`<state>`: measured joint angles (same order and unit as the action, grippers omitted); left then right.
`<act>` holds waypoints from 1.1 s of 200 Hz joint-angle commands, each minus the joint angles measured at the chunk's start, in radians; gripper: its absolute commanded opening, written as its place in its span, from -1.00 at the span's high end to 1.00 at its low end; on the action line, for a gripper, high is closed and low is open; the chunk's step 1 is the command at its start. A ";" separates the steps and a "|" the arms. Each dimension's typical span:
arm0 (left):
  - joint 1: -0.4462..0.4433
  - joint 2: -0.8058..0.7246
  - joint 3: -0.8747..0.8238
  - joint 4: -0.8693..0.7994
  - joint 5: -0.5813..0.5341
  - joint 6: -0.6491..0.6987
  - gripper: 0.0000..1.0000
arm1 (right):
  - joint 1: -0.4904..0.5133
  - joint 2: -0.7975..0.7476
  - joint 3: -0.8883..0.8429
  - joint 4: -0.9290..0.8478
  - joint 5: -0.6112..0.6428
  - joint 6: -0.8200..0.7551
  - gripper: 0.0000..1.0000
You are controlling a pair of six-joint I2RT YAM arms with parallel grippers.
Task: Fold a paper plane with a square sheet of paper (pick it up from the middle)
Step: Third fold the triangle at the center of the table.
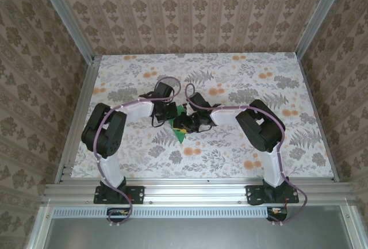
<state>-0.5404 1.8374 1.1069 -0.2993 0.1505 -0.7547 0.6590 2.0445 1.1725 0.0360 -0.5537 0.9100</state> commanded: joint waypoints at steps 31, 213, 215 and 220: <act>0.023 -0.121 -0.035 -0.006 0.056 0.014 0.88 | -0.009 0.004 -0.046 -0.080 0.090 -0.021 0.85; -0.066 -0.140 -0.219 0.055 0.037 -0.067 1.00 | -0.009 0.035 -0.057 -0.074 0.081 -0.003 1.00; -0.066 -0.139 -0.219 0.056 0.037 -0.068 1.00 | -0.009 0.035 -0.056 -0.074 0.081 -0.003 1.00; -0.066 -0.136 -0.218 0.055 0.035 -0.069 1.00 | -0.009 0.035 -0.056 -0.075 0.080 -0.003 1.00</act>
<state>-0.5945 1.6600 0.8730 -0.1974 0.2199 -0.8082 0.6552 2.0430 1.1488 0.0357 -0.5232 0.8970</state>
